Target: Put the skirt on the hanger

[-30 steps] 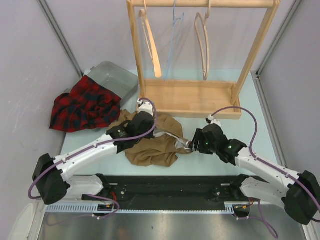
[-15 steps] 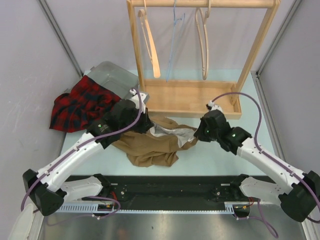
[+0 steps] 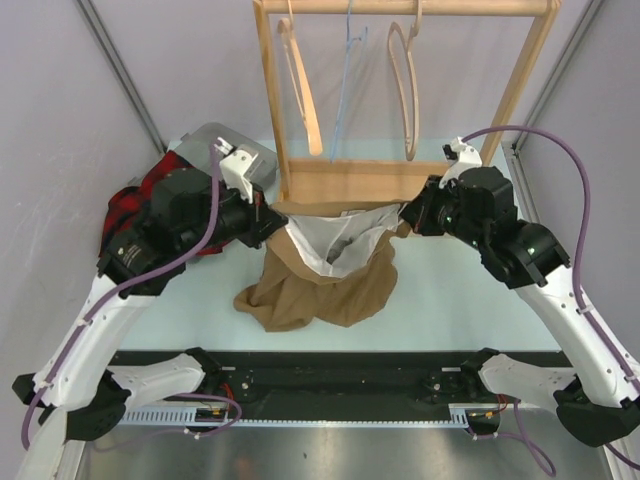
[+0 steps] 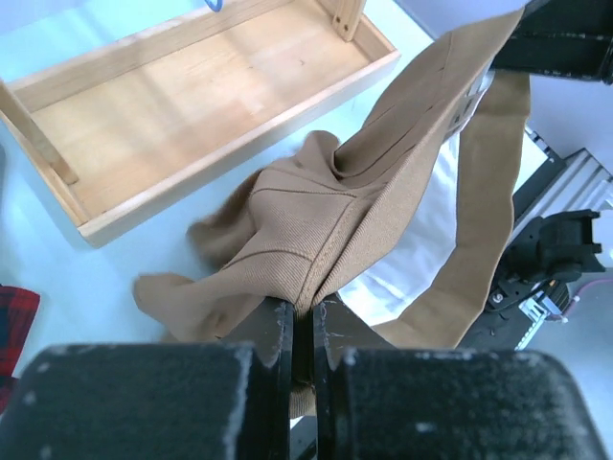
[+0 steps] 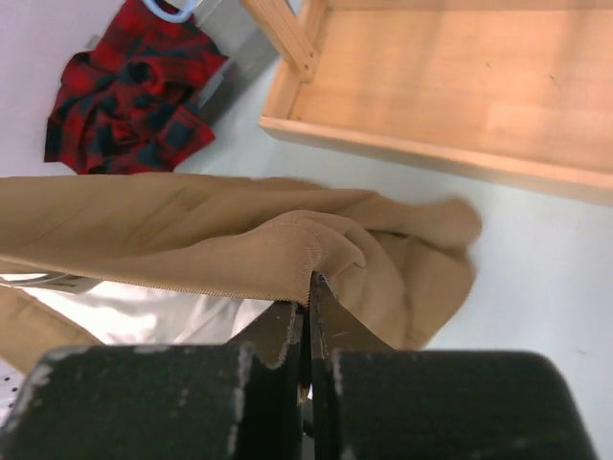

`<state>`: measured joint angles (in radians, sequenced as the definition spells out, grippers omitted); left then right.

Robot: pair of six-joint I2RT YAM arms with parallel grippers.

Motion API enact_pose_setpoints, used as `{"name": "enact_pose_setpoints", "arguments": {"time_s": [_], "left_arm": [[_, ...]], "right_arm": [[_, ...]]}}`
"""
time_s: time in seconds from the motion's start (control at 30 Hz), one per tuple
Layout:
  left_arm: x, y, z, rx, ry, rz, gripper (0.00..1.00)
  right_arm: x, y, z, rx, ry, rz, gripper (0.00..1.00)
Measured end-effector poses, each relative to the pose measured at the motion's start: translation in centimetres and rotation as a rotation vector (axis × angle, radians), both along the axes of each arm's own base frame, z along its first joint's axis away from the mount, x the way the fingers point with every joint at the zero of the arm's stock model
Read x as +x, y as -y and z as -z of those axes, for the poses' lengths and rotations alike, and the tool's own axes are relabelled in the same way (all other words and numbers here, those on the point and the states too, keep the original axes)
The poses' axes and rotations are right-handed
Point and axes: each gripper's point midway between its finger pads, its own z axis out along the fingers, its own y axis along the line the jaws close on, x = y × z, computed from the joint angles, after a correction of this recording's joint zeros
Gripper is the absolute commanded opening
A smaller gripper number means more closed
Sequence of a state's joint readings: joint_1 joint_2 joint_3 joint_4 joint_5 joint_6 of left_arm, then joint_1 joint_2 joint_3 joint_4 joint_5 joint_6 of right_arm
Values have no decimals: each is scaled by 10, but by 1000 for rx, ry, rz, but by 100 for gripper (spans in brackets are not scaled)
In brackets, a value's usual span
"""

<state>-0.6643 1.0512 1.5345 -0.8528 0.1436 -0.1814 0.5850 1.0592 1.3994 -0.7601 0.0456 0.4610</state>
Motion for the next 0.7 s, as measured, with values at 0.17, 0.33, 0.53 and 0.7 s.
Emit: {"name": "enact_pose_setpoints", "arguments": {"time_s": [0.17,0.33,0.53,0.7], "left_arm": [[-7,4,18,-12,-22,39,0],[-12,22,135,-2,-246,61,0],[-28,19,275,56,-547,-28,0],[-17,27,279,13,-555,-70,0]], "right_arm": [[-3,-4,11,-7,-19,-33,0],[-17,-4,125,-95,-236,-52,0],[-50,9,230,-178,-465,-39,0],[-46,5,246,-174,-471,-28,0]]}}
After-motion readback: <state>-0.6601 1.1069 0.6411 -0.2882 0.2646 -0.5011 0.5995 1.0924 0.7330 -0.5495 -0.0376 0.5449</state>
